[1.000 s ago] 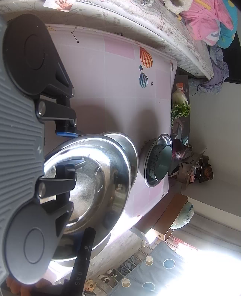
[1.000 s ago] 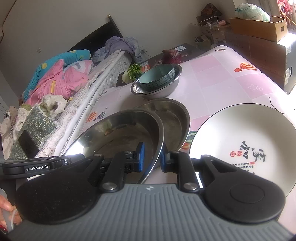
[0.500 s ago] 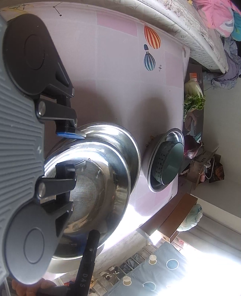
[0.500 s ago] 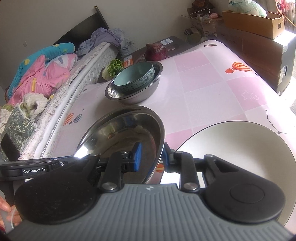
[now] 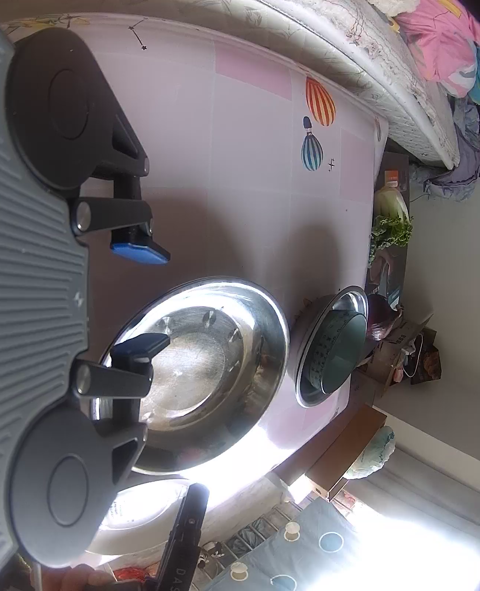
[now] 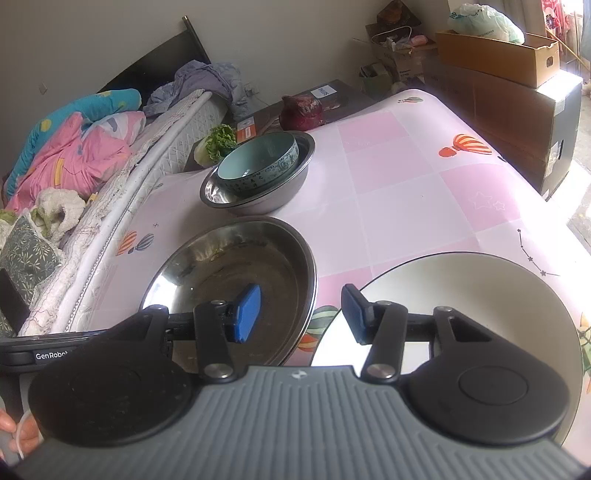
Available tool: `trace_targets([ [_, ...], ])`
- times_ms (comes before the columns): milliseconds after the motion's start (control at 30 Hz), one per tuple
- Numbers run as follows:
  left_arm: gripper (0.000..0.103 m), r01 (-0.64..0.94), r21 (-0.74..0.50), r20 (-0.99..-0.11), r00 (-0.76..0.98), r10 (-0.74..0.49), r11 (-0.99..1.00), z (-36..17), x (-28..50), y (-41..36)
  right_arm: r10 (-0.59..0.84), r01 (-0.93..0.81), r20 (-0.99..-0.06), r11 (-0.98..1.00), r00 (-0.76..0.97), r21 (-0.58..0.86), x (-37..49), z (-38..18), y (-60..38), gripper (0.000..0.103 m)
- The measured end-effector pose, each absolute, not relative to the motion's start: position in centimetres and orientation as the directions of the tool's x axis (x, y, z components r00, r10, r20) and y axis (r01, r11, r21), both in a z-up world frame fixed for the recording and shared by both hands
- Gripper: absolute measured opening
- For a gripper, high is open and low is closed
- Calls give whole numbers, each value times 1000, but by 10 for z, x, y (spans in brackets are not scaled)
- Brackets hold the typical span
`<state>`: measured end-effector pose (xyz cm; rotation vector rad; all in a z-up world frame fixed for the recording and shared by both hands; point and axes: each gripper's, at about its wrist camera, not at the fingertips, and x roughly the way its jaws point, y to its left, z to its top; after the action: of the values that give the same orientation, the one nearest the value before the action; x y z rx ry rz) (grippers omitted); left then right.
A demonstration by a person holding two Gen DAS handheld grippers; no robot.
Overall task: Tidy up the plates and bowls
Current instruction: 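Lower the large steel bowl onto the steel plate and open both grippers, then move both grippers to the rim of the white calligraphy plate, then close the left gripper on the white plate rim while the right gripper grips its rim too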
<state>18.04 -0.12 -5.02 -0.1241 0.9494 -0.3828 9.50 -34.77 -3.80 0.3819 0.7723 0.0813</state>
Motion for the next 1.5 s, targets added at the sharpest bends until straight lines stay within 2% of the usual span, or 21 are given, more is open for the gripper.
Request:
trace_targets([
  [67, 53, 259, -266, -769, 523, -367, 928, -50, 176, 0, 212, 66, -657, 926, 724, 372, 90, -35, -348, 55],
  [167, 58, 243, -265, -771, 528, -357, 933, -51, 172, 3, 216, 68, -650, 921, 729, 383, 82, -33, -349, 62],
  [433, 66, 224, -256, -774, 535, -338, 940, -51, 155, 6, 206, 96, -635, 909, 745, 407, 52, -25, -356, 71],
  [967, 71, 318, -219, -768, 527, -364, 923, -44, 102, -36, 162, 182, -599, 863, 784, 472, -29, -23, -401, 73],
  [1500, 72, 441, -211, -762, 484, -430, 872, -51, 64, -109, 126, 273, -592, 798, 796, 538, -98, -57, -472, 73],
])
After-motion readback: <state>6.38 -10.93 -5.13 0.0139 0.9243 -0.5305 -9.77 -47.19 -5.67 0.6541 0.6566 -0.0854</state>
